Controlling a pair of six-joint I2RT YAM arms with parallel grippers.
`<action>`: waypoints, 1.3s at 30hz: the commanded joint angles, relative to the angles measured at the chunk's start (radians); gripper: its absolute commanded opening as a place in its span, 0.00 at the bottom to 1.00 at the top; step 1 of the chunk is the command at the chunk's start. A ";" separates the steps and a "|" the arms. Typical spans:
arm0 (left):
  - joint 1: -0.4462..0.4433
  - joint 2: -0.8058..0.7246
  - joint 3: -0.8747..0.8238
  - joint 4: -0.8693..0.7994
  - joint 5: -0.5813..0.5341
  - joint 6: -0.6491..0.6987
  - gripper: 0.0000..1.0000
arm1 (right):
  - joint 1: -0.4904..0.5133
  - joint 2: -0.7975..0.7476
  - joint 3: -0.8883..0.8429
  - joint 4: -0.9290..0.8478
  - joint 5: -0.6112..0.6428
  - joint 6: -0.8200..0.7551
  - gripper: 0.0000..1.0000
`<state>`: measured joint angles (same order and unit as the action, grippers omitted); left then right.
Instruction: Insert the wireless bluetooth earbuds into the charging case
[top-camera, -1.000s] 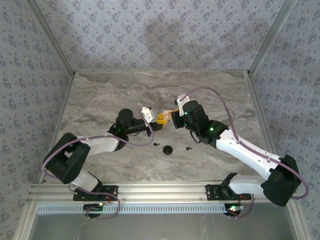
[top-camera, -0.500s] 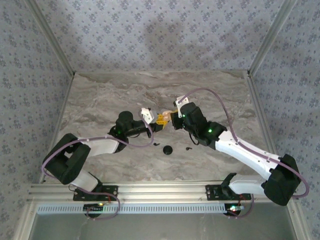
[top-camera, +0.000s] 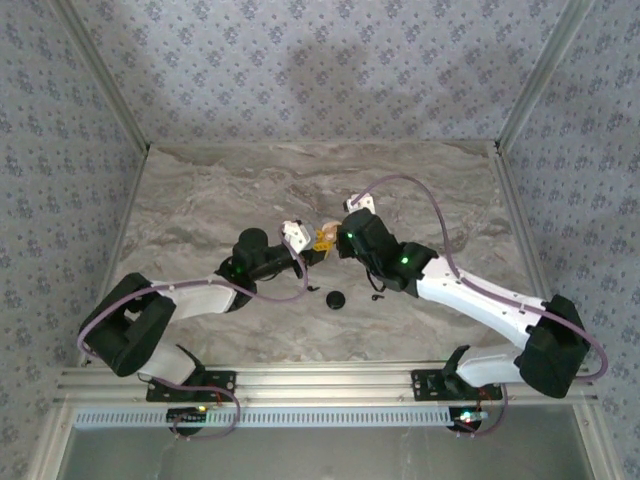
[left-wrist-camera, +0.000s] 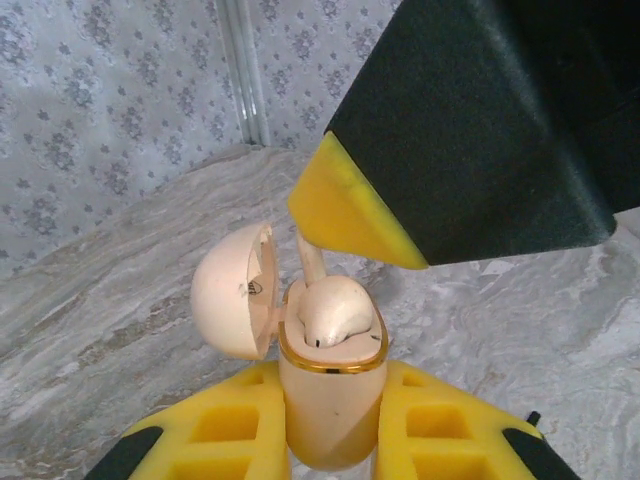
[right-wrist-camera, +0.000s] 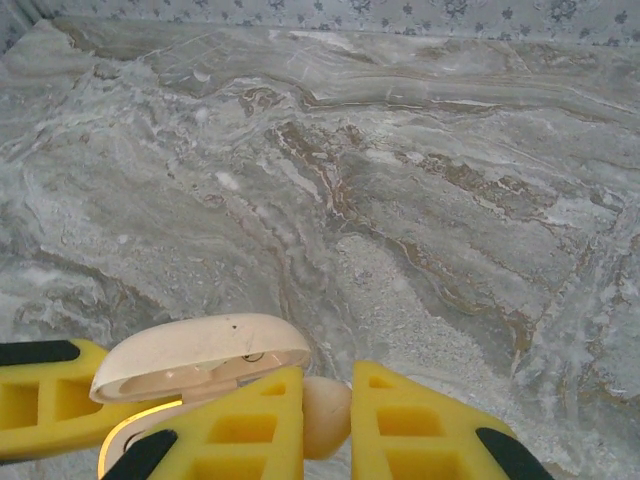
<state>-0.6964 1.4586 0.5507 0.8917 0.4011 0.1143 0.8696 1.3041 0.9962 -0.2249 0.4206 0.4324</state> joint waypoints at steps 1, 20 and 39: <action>0.001 -0.061 0.015 0.125 -0.106 0.027 0.11 | 0.027 0.033 0.012 -0.119 0.007 0.071 0.16; -0.018 -0.063 0.010 0.116 -0.175 0.053 0.11 | 0.072 0.097 0.061 -0.072 -0.035 0.131 0.20; -0.017 -0.013 0.012 0.116 -0.156 0.022 0.11 | 0.015 0.066 0.037 0.033 -0.130 0.084 0.42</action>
<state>-0.7101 1.4456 0.5335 0.8940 0.2302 0.1524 0.8787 1.3872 1.0451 -0.2085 0.3782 0.5346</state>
